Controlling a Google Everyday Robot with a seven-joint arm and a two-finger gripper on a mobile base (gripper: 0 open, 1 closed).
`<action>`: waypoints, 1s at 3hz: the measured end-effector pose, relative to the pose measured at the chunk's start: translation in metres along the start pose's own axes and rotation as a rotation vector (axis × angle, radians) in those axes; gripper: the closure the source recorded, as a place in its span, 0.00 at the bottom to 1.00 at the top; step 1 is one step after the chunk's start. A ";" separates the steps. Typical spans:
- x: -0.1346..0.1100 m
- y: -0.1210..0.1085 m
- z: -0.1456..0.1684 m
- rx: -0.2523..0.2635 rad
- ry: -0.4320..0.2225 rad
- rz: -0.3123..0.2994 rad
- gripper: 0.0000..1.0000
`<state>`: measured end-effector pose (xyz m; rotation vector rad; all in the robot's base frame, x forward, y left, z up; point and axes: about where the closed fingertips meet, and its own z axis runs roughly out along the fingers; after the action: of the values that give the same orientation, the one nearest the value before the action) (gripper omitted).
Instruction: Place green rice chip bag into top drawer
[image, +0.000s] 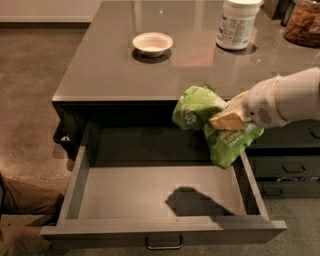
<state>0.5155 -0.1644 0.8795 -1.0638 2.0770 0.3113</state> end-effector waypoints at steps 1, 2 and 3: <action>0.018 0.025 0.036 -0.019 0.059 0.081 1.00; 0.033 0.044 0.080 -0.049 0.115 0.196 1.00; 0.042 0.060 0.125 -0.084 0.178 0.275 1.00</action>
Offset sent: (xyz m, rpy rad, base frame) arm 0.0020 0.0839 -0.1354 0.0845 0.3555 -0.2072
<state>0.5193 -0.0867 0.7571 -0.8800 2.3936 0.4580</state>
